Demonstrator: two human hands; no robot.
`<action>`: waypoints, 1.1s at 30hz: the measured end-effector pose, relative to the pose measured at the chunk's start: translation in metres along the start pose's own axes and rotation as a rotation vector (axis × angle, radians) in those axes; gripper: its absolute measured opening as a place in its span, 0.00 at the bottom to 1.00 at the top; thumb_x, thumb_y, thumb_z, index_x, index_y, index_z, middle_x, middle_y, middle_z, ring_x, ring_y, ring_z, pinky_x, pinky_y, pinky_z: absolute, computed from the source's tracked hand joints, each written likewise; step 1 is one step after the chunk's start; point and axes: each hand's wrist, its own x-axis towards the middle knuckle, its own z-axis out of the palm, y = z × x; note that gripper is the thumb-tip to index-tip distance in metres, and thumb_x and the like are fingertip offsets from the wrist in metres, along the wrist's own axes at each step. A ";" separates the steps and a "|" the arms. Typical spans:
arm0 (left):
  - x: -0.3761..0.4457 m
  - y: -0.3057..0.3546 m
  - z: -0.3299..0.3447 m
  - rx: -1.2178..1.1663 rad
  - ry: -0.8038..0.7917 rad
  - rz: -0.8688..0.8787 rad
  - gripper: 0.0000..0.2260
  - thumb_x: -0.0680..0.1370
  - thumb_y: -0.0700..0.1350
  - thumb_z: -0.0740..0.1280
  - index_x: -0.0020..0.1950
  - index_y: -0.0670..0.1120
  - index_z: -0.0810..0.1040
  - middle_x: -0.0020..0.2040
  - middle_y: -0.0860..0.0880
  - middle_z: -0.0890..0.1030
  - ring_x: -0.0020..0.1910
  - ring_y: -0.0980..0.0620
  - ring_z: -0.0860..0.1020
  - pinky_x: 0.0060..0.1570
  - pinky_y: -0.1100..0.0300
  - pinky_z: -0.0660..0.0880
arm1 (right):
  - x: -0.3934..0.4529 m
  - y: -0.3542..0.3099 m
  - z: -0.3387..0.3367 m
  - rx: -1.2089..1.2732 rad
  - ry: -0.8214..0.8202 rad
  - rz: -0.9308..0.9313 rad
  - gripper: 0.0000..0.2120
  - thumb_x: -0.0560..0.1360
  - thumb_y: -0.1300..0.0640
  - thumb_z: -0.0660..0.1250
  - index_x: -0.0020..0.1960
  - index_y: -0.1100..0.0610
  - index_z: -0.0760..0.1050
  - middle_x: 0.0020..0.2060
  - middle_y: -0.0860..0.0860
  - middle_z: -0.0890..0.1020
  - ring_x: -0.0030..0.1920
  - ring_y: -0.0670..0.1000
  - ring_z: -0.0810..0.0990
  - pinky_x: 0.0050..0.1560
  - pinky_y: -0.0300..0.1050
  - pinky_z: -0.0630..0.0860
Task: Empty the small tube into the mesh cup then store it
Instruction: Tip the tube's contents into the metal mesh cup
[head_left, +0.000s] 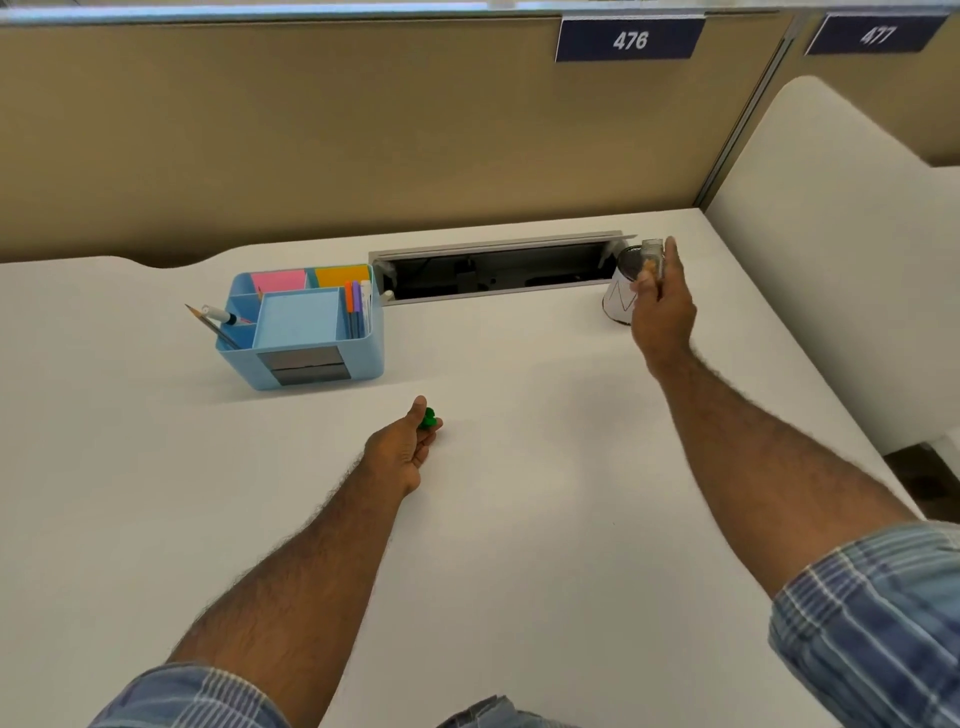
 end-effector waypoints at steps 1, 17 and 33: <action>0.001 -0.001 -0.001 0.002 0.001 -0.001 0.10 0.74 0.52 0.70 0.42 0.46 0.78 0.48 0.46 0.82 0.53 0.52 0.78 0.54 0.60 0.69 | 0.008 0.003 -0.003 -0.031 0.011 -0.021 0.23 0.81 0.55 0.58 0.76 0.54 0.62 0.68 0.57 0.76 0.66 0.54 0.76 0.59 0.23 0.66; 0.010 -0.005 0.001 0.006 0.028 0.026 0.08 0.74 0.51 0.70 0.44 0.47 0.78 0.51 0.44 0.82 0.53 0.51 0.78 0.55 0.58 0.69 | 0.088 0.021 -0.017 -0.777 -0.329 0.034 0.22 0.82 0.57 0.52 0.76 0.55 0.61 0.68 0.61 0.74 0.67 0.64 0.71 0.67 0.52 0.68; 0.012 -0.007 0.001 0.025 0.066 0.051 0.12 0.74 0.52 0.71 0.50 0.45 0.78 0.50 0.45 0.83 0.52 0.51 0.79 0.52 0.58 0.70 | 0.089 -0.002 -0.021 -0.717 -0.231 0.170 0.26 0.78 0.51 0.62 0.75 0.49 0.63 0.69 0.60 0.73 0.67 0.63 0.72 0.65 0.51 0.72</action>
